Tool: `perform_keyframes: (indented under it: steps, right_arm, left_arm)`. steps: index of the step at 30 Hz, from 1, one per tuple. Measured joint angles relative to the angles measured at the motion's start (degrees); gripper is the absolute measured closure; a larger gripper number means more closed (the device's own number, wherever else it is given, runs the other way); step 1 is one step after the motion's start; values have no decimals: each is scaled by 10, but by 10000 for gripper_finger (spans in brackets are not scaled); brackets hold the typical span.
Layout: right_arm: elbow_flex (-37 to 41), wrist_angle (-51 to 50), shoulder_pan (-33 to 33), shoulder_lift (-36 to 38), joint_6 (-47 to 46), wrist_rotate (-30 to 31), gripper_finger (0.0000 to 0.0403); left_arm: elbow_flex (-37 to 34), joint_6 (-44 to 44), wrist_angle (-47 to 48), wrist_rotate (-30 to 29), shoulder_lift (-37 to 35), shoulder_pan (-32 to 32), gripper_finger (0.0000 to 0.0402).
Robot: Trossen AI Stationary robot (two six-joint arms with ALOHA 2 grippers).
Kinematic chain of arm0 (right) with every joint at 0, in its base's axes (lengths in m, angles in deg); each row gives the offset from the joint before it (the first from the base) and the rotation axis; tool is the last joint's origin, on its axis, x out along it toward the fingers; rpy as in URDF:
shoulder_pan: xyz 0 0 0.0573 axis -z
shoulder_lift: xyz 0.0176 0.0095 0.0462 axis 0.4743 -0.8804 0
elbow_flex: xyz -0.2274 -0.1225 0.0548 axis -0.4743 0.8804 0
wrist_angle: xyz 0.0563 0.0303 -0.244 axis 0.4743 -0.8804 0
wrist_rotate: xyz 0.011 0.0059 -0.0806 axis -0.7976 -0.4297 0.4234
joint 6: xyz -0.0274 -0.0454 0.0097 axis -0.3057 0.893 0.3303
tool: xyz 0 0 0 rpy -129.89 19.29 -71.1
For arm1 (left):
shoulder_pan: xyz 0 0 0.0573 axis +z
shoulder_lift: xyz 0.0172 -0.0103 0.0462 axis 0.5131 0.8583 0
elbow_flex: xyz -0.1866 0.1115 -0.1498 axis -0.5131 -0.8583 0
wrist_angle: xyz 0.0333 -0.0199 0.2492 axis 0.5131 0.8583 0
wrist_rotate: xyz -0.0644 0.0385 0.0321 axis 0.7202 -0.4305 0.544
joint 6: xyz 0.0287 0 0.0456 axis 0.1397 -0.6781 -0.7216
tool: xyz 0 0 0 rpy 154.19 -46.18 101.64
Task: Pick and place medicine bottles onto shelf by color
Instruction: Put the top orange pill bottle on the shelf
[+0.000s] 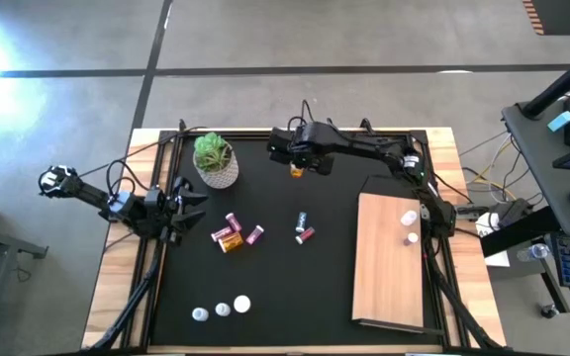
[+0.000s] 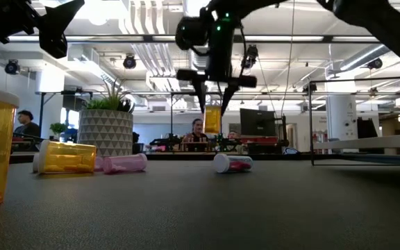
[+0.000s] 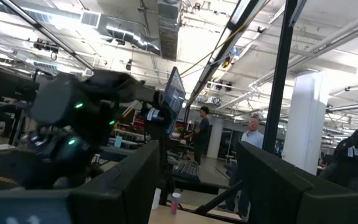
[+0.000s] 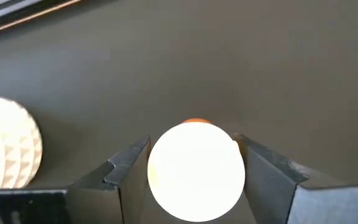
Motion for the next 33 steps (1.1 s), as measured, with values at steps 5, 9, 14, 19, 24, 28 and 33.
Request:
perform_keyframes:
  steps: [5, 9, 14, 19, 24, 28, 33]
  right_arm:
    - [0, -37, -50, 32, -35, 19, 197]
    - [1, -72, -100, 54, -93, 64, 197]
    - [9, -139, -161, 70, -176, 76, 197]
    - [43, -170, -226, 95, -273, 65, 197]
    - [97, -178, -307, 137, -387, 61, 197]
    - [150, -183, -372, 162, -496, 46, 197]
    - [208, -184, -448, 190, -629, 7, 197]
  left_arm:
    - [0, 0, 0, 0, 0, 0, 202]
    - [0, 0, 0, 0, 0, 0, 202]
    - [0, 0, 0, 0, 0, 0, 202]
    - [0, 0, 0, 0, 0, 0, 202]
    - [0, 0, 0, 0, 0, 0, 202]
    - [0, 0, 0, 0, 0, 0, 202]
    - [0, 0, 0, 0, 0, 0, 202]
